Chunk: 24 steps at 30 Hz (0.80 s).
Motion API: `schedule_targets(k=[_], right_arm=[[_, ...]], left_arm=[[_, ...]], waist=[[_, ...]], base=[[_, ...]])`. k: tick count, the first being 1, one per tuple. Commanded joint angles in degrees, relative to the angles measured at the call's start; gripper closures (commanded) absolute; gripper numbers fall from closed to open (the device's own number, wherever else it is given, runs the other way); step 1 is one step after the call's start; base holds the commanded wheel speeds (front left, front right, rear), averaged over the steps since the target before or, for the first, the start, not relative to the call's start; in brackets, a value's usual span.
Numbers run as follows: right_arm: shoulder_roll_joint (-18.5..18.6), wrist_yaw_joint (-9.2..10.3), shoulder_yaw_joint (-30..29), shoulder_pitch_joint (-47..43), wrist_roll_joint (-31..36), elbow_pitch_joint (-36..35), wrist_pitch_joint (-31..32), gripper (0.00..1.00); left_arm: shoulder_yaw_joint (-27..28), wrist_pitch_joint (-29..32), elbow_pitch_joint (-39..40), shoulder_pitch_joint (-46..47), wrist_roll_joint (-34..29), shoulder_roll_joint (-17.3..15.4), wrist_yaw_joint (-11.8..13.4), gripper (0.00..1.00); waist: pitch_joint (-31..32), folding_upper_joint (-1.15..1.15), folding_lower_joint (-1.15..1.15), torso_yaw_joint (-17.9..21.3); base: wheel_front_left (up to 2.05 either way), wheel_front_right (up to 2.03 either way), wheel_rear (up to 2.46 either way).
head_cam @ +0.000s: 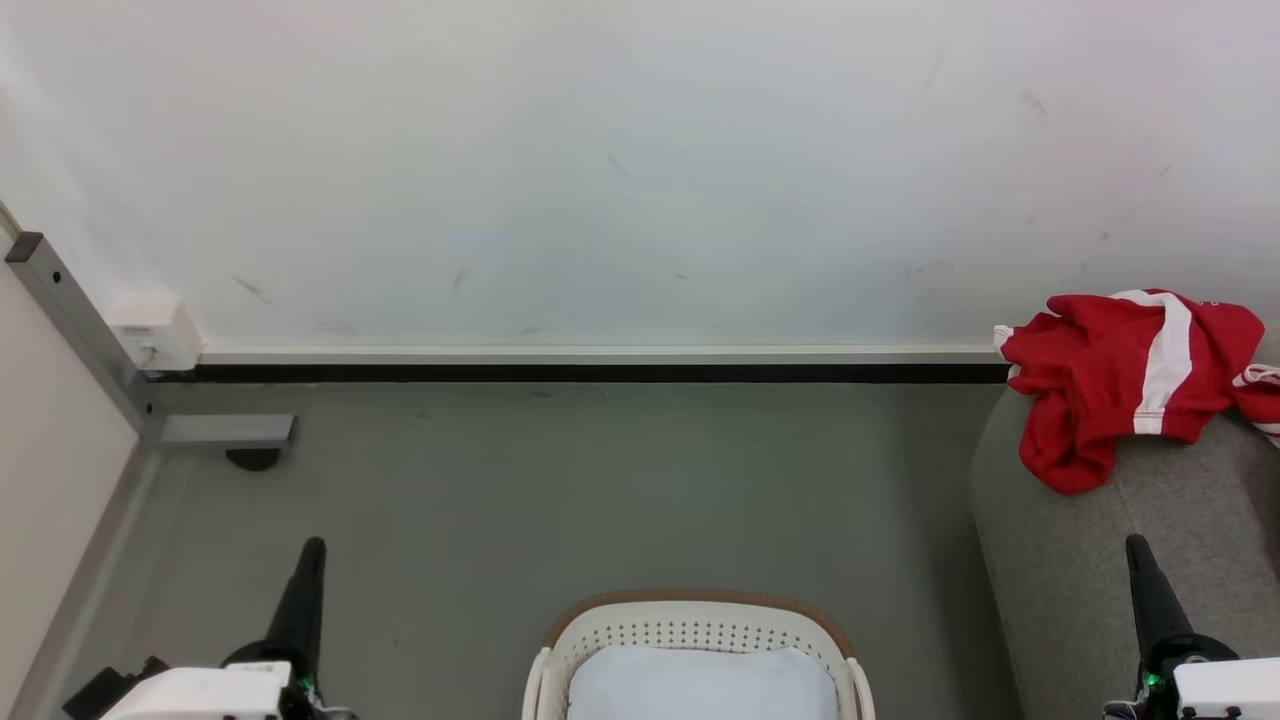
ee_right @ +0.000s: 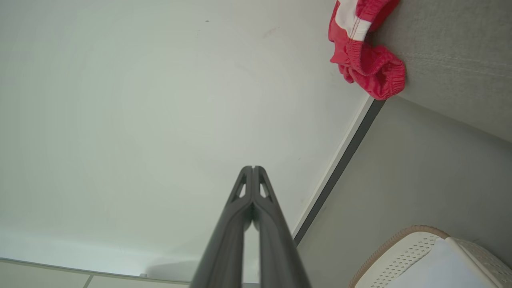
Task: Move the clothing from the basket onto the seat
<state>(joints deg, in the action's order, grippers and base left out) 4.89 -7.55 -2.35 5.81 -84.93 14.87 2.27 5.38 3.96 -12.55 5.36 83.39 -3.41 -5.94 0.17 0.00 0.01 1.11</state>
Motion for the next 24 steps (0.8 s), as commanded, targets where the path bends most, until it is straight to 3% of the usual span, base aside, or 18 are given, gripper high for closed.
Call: schedule_targets(k=[1, 24], right_arm=[[0.0, 0.09, -0.5, 1.0, -1.2, -0.4, 0.2, 1.0], [0.1, 0.12, -1.7, 1.2, -10.4, -0.6, 2.4, 1.0]], left_arm=[[0.4, 0.4, 0.4, 0.7, 1.2, 0.0, 0.1, 1.0], [1.4, 2.8, 0.4, 1.3, 9.5, 0.5, 0.4, 1.0]], waist=[[0.0, 0.0, 0.0, -0.1], [-0.1, 0.0, -0.01, -1.1]], base=[[0.0, 0.0, 0.0], [0.0, 0.0, 0.0]])
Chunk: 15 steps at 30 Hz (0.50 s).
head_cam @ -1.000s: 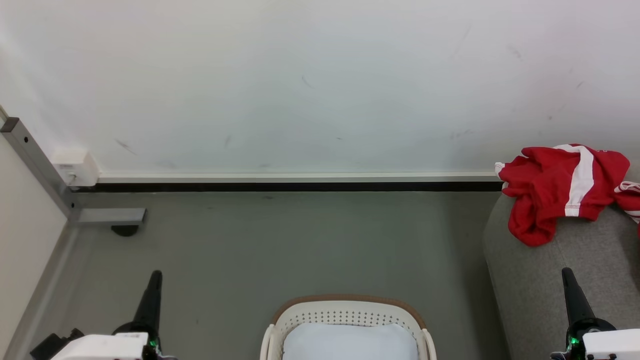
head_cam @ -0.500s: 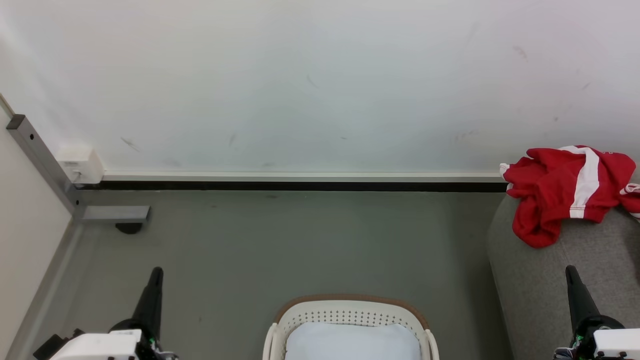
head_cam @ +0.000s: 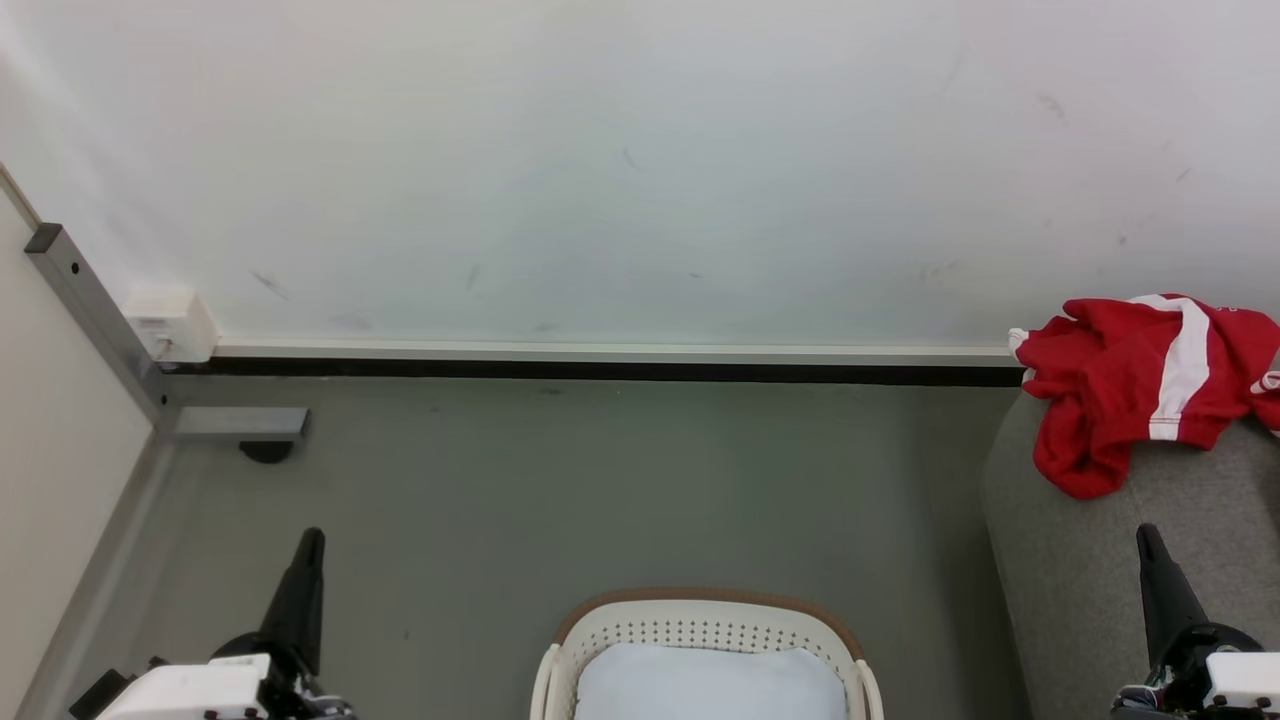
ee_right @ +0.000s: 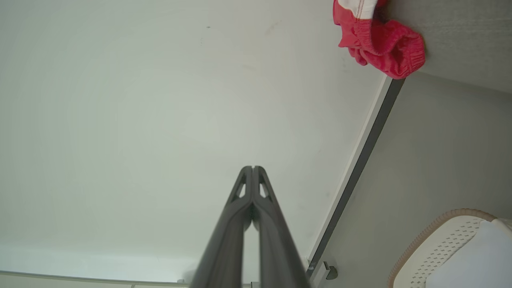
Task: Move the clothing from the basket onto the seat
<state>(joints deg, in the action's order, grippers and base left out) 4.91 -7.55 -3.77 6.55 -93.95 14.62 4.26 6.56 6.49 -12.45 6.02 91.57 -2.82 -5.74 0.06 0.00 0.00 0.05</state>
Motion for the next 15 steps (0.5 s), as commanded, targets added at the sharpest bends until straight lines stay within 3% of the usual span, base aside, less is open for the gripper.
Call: schedule_targets(k=[1, 15], right_arm=[[0.1, 0.12, -0.2, 0.4, -1.1, -0.3, 0.2, 1.0], [0.2, 0.12, -0.1, 0.4, -0.9, -0.3, 0.1, 1.0]], left_arm=[[0.2, 0.3, 0.2, 0.6, 1.1, -0.1, 0.2, 1.0], [0.2, 0.3, 0.2, 0.6, 1.1, -0.1, 0.1, 1.0]], waist=[[0.0, 0.0, 0.0, 0.0], [0.0, 0.0, 0.0, 0.0]], base=[[0.0, 0.0, 0.0], [0.0, 0.0, 0.0]])
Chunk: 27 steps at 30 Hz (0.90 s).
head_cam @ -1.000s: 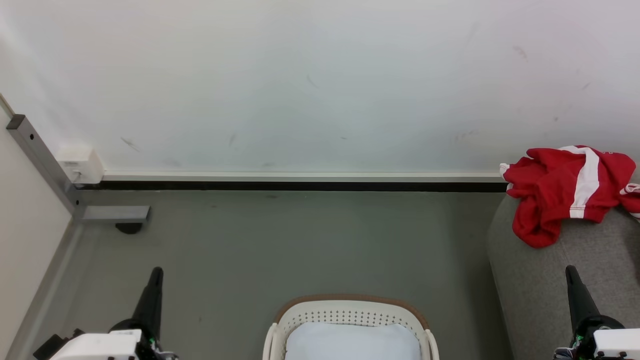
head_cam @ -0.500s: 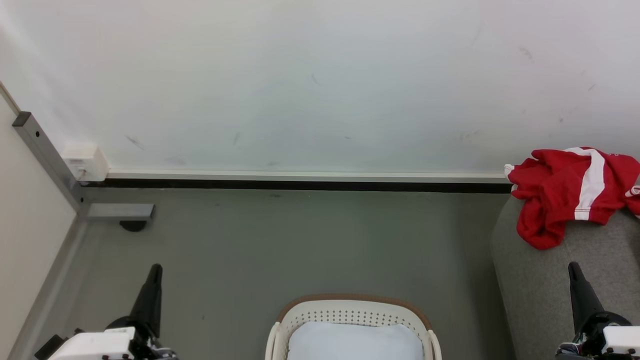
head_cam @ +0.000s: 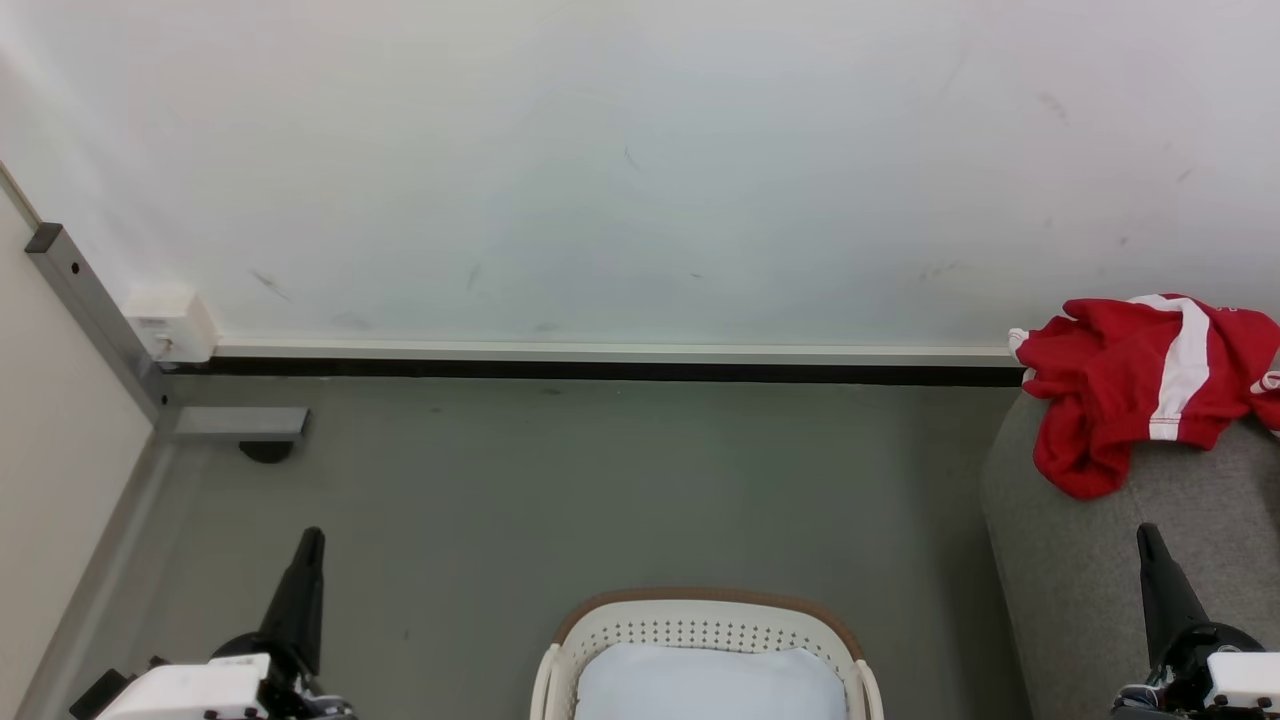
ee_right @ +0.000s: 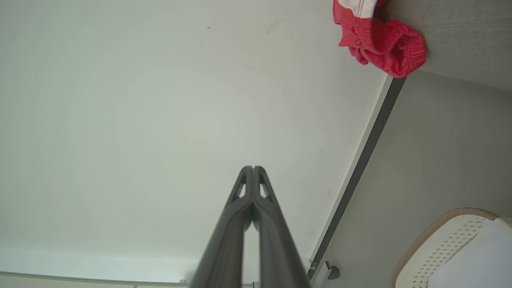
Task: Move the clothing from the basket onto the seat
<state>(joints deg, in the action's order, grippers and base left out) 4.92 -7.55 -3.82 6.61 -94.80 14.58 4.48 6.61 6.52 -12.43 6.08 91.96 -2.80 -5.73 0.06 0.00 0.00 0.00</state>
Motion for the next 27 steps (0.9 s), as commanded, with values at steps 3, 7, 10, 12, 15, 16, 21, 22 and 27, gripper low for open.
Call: schedule_targets(k=[3, 7, 10, 12, 15, 16, 21, 22, 27], right_arm=[[0.2, 0.12, 0.0, 0.3, -0.1, -0.3, -0.2, 1.0], [0.2, 0.12, 0.1, 0.3, -0.1, -0.3, -0.2, 1.0], [0.2, 0.12, 0.1, 0.3, -0.2, -0.3, -0.2, 1.0], [0.3, 0.12, 0.1, 0.3, -0.2, -0.3, -0.2, 1.0], [0.3, 0.12, 0.1, 0.3, -0.2, -0.3, -0.3, 1.0], [0.3, 0.12, 0.1, 0.3, -0.2, -0.3, -0.3, 1.0], [0.3, 0.12, 0.2, 0.3, -0.2, -0.3, -0.3, 1.0], [0.3, 0.12, 0.2, 0.3, -0.2, -0.3, -0.3, 1.0], [0.4, 0.12, 0.2, 0.3, -0.3, -0.3, -0.4, 1.0]], left_arm=[[0.2, 0.2, 0.2, 0.5, 0.7, -0.1, 0.1, 1.0], [0.2, 0.2, 0.2, 0.5, 0.7, -0.1, 0.1, 1.0], [0.2, 0.2, 0.2, 0.5, 0.7, -0.1, 0.1, 1.0], [0.2, 0.2, 0.2, 0.5, 0.7, -0.1, 0.1, 1.0], [0.2, 0.2, 0.2, 0.5, 0.7, -0.1, 0.1, 1.0], [0.2, 0.2, 0.2, 0.5, 0.7, -0.1, 0.1, 1.0], [0.2, 0.2, 0.2, 0.5, 0.7, -0.1, 0.1, 1.0], [0.2, 0.2, 0.2, 0.5, 0.7, -0.1, 0.1, 1.0], [0.2, 0.2, 0.2, 0.5, 0.7, -0.1, 0.1, 1.0]], waist=[[0.0, 0.0, 0.0, 0.0], [0.0, 0.0, 0.0, 0.0], [0.0, 0.0, 0.0, 0.0], [0.0, 0.0, 0.0, 0.0], [0.0, 0.0, 0.0, 0.0], [0.0, 0.0, 0.0, 0.0], [0.0, 0.0, 0.0, 0.0], [0.0, 0.0, 0.0, 0.0], [0.0, 0.0, 0.0, 0.0]], base=[[0.0, 0.0, 0.0], [0.0, 0.0, 0.0], [0.0, 0.0, 0.0], [0.0, 0.0, 0.0], [0.0, 0.0, 0.0], [0.0, 0.0, 0.0], [0.0, 0.0, 0.0], [0.0, 0.0, 0.0], [0.0, 0.0, 0.0]])
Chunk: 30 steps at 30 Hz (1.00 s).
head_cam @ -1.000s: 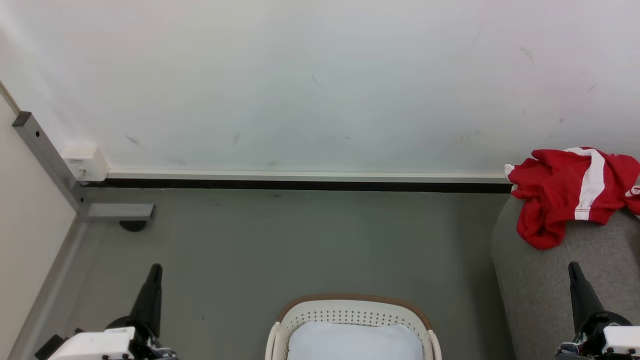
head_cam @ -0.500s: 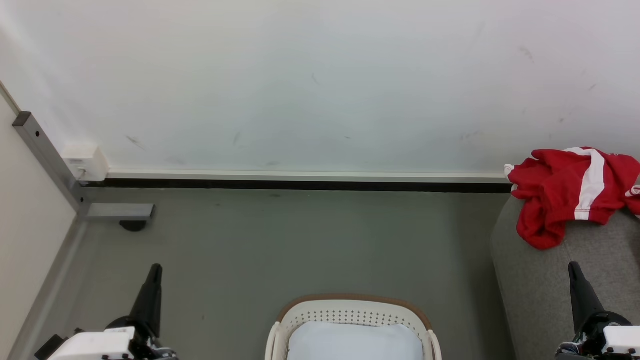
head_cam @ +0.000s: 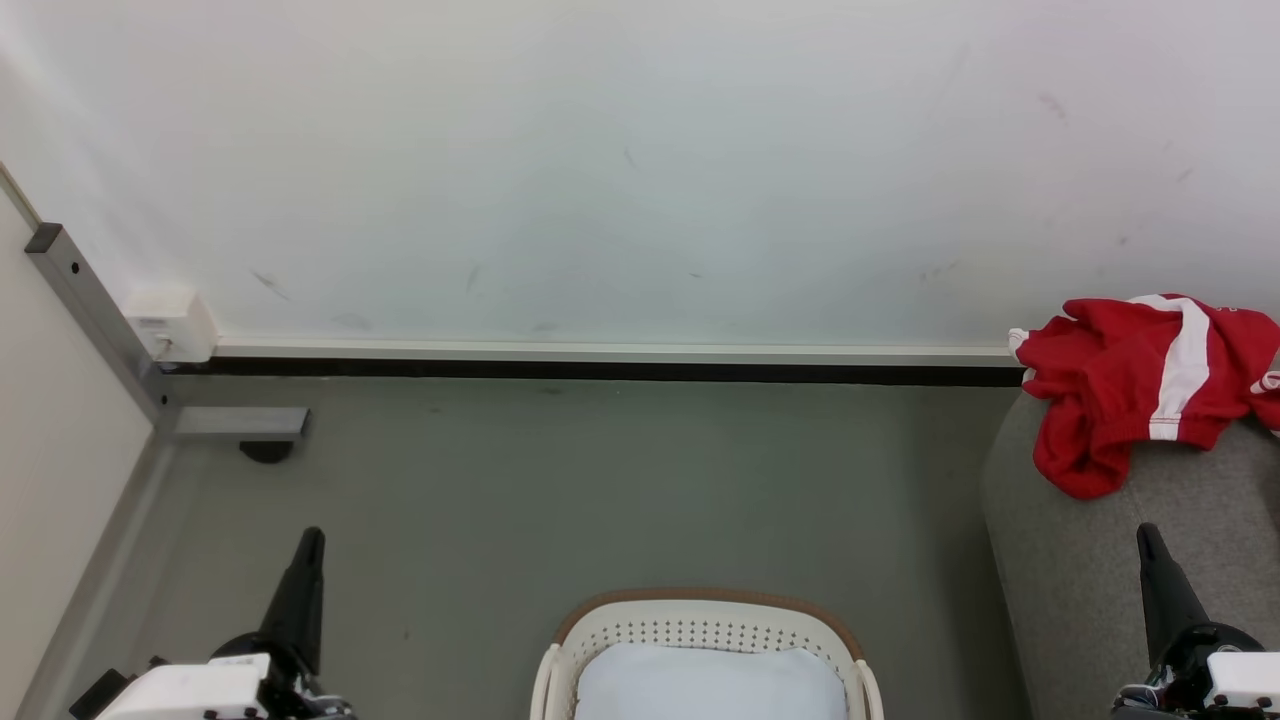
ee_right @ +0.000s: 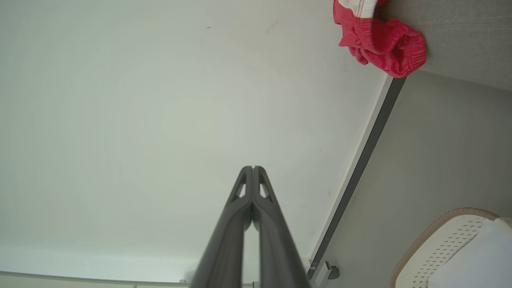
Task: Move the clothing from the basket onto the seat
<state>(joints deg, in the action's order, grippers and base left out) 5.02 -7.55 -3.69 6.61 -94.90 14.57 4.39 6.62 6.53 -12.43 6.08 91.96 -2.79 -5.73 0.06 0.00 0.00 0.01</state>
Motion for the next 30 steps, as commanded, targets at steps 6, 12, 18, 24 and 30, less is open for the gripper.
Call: schedule_targets(k=[6, 12, 18, 24, 30], right_arm=[[0.3, 0.12, 0.1, 0.3, -0.3, -0.3, -0.3, 1.0], [0.3, 0.12, 0.2, 0.3, -0.3, -0.3, -0.3, 1.0], [0.4, 0.12, 0.2, 0.3, -0.4, -0.3, -0.3, 1.0], [0.4, 0.12, 0.3, 0.3, -0.4, -0.3, -0.3, 1.0], [0.5, 0.12, 0.3, 0.3, -0.5, -0.3, -0.4, 1.0]], left_arm=[[0.1, 0.2, 0.2, 0.5, 0.7, -0.1, 0.1, 1.0], [0.1, 0.2, 0.2, 0.5, 0.7, -0.1, 0.1, 1.0], [0.1, 0.2, 0.2, 0.5, 0.7, -0.1, 0.1, 1.0], [0.1, 0.2, 0.2, 0.5, 0.7, -0.1, 0.1, 1.0], [0.1, 0.2, 0.2, 0.5, 0.7, -0.1, 0.1, 1.0]], waist=[[0.0, 0.0, 0.0, 0.0], [0.0, 0.0, 0.0, 0.0], [0.0, 0.0, 0.0, 0.0], [0.0, 0.0, 0.0, 0.0], [0.0, 0.0, 0.0, 0.0]], base=[[0.0, 0.0, 0.0], [0.0, 0.0, 0.0], [0.0, 0.0, 0.0], [0.0, 0.0, 0.0], [0.0, 0.0, 0.0]])
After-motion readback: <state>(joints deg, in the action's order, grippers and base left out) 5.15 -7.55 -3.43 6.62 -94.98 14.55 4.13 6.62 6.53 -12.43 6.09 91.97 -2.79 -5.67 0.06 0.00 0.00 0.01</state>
